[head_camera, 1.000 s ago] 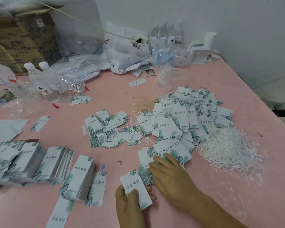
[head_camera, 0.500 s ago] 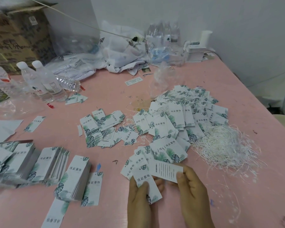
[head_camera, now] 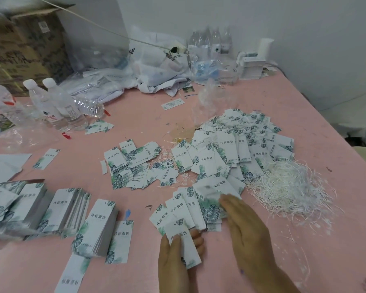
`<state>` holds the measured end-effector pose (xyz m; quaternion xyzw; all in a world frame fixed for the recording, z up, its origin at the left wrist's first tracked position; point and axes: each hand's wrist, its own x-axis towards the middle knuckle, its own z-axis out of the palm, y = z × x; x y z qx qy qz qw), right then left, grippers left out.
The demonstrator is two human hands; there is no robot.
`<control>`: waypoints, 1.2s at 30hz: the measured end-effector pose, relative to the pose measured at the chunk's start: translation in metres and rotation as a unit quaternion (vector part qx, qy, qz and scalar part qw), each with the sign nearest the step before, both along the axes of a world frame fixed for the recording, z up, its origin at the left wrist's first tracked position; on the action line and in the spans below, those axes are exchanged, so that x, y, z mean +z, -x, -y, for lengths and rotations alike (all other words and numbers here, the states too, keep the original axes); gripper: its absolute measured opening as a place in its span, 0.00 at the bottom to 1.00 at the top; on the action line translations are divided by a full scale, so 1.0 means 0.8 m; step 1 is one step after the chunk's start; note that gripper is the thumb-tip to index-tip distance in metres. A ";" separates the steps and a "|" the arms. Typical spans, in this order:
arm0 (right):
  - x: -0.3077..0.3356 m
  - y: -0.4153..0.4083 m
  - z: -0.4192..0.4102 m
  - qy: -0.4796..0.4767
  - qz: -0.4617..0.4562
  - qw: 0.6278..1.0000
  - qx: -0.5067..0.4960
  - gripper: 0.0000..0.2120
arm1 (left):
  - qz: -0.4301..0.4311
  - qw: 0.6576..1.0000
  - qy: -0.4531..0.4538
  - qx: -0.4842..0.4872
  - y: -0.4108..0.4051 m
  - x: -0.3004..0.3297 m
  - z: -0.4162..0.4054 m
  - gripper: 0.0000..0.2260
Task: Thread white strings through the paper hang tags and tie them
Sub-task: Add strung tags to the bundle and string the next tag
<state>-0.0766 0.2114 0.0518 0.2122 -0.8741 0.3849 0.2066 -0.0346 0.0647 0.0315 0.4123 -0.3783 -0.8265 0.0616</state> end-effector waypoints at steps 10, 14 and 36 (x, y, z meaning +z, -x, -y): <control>-0.026 0.023 0.035 -0.142 -0.020 0.985 0.098 0.16 | -0.040 0.979 0.102 0.170 -0.025 0.015 0.017 0.15; -0.024 0.005 0.070 -0.250 0.014 0.960 0.126 0.23 | -0.015 0.968 0.119 0.218 -0.025 0.019 0.013 0.18; -0.030 -0.027 0.076 -0.080 0.236 0.965 0.081 0.19 | -0.074 0.997 0.030 0.017 -0.015 0.044 0.026 0.15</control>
